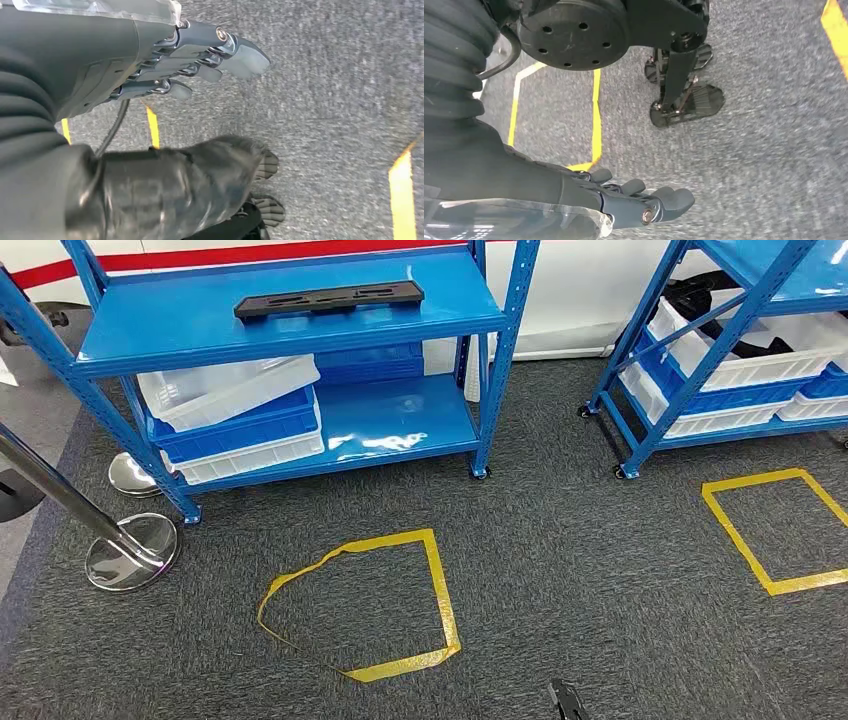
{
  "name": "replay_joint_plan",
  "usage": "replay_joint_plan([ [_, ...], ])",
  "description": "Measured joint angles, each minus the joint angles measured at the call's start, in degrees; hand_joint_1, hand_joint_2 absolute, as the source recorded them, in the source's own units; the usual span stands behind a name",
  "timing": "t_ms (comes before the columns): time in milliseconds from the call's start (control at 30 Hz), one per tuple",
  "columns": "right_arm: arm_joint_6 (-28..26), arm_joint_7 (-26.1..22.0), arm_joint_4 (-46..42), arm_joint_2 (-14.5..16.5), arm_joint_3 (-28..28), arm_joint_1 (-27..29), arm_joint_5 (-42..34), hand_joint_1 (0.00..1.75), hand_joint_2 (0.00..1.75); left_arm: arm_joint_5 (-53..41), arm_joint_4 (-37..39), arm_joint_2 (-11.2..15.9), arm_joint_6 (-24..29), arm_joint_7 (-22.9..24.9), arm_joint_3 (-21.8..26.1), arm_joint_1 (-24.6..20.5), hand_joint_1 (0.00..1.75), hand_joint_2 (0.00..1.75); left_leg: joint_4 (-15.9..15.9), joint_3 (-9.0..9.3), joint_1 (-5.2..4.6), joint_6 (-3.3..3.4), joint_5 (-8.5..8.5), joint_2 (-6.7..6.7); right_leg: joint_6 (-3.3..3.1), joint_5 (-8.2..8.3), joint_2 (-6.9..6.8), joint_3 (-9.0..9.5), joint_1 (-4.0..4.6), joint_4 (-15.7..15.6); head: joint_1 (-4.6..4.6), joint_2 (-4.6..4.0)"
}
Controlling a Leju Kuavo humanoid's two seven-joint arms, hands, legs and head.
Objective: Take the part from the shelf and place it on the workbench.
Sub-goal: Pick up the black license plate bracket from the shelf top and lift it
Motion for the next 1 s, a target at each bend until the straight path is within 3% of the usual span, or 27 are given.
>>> replay_joint_plan([
  [133, -2.6, 0.1, 0.3, 0.0, 0.6, -0.8, -4.0, 0.0, 1.75, 2.5, 0.1, 0.1, 1.1, 0.0, 0.0, -0.8, 0.0, 1.75, 0.0, 0.0, 0.0, 0.0, 0.0, 0.0, 0.0, 0.0, -0.01, 0.0, 0.0, 0.0, 0.0, 0.0],
  [233, -4.8, -0.1, 0.6, 0.0, 1.1, -1.8, -9.2, 0.0, 0.44, 5.4, 0.3, 0.2, 2.6, 0.1, 0.0, -1.7, 0.0, 1.75, 0.0, 0.01, 0.0, 0.0, 0.0, 0.0, 0.0, 0.0, -0.01, 0.01, 0.0, 0.0, -0.01, 0.0],
  [267, -5.3, -0.3, 0.8, -0.1, 1.2, -2.0, -11.0, 0.0, 0.0, 6.4, 0.4, 0.2, 3.2, 0.2, 0.0, -2.0, 0.0, 1.31, 0.0, 0.01, 0.0, 0.0, 0.0, 0.0, 0.0, 0.0, -0.01, 0.01, 0.0, 0.0, -0.01, 0.0],
  [367, -6.7, -1.3, 1.2, -0.3, 1.5, -3.0, -16.3, 0.0, 1.31, 9.4, 0.7, 0.5, 4.6, 0.6, 0.0, -2.8, 0.0, 0.0, 0.0, 0.01, 0.0, 0.0, 0.0, 0.0, 0.0, 0.0, -0.01, 0.01, 0.0, 0.0, 0.0, 0.0],
  [400, -7.2, -1.6, 1.4, -0.5, 1.7, -3.4, -18.1, 0.0, 1.75, 10.4, 0.8, 0.5, 5.0, 0.7, 0.0, -3.2, 0.0, 0.0, 0.0, 0.01, 0.0, 0.0, 0.0, 0.0, 0.0, 0.0, -0.01, 0.01, 0.0, 0.0, 0.0, 0.0],
  [533, -8.7, -3.0, 2.1, -1.1, 2.7, -4.7, -25.1, 0.0, 1.75, 15.1, 1.4, 0.9, 5.7, 1.0, 0.0, -4.4, 0.0, 0.0, 0.1, -0.02, -0.21, 0.04, -0.02, -0.02, 0.09, 0.06, 0.0, 0.03, -0.21, -0.1, 0.0, 0.0],
  [667, -9.0, -4.9, 2.7, -2.0, 3.5, -5.7, -31.8, 0.0, 0.0, 19.7, 2.0, 1.1, 5.8, 0.7, 0.0, -5.4, 0.0, 0.0, 0.2, -0.02, -0.49, 0.21, -0.07, -0.03, 0.28, 0.1, 0.02, 0.02, -0.51, -0.1, -0.02, 0.0],
  [767, -8.1, -6.7, 3.2, -3.1, 4.0, -6.4, -36.3, 0.0, 0.0, 22.9, 2.4, 1.3, 5.5, -0.2, 0.0, -6.1, 0.0, 0.0, -0.3, 0.12, -0.48, 0.71, 0.2, 0.04, 0.75, 0.2, 0.05, 0.08, -0.57, -0.3, -0.03, 0.0],
  [833, -7.0, -8.0, 3.6, -4.2, 4.3, -7.0, -39.2, 0.0, 0.87, 24.9, 2.7, 1.4, 5.1, -0.8, 0.0, -6.8, 0.0, 0.0, -1.3, 0.63, -0.11, 1.29, 0.74, 0.25, 1.14, -0.73, -0.71, -0.43, -0.47, 1.0, 0.11, 0.0],
  [900, -5.9, -9.4, 4.1, -5.3, 4.8, -7.7, -41.7, 0.0, 1.75, 26.8, 3.2, 1.5, 4.7, -1.3, 0.0, -7.3, 0.0, 0.0, -1.9, 1.04, 0.08, 1.64, 1.03, 0.58, 1.49, -3.6, -1.82, -3.08, -0.57, 6.4, 0.27, 0.0],
  [967, -4.6, -11.0, 4.5, -6.1, 5.4, -8.2, -43.7, 0.0, 1.75, 28.7, 3.7, 1.5, 4.8, -1.6, 0.0, -7.7, 0.0, 0.0, -1.9, 1.13, 0.11, 1.69, 0.94, 0.9, 1.87, -6.14, -2.24, -6.89, -0.9, 13.4, 0.29, 0.0],
  [1000, -3.9, -12.1, 4.7, -6.5, 5.6, -8.3, -44.6, 0.0, 1.75, 29.6, 3.9, 1.5, 5.1, -1.6, 0.0, -7.8, 0.0, 0.0, -1.9, 1.2, 0.15, 1.64, 0.84, 1.0, 2.05, -6.29, -2.32, -8.03, -1.11, 15.3, 0.29, 0.0],
])
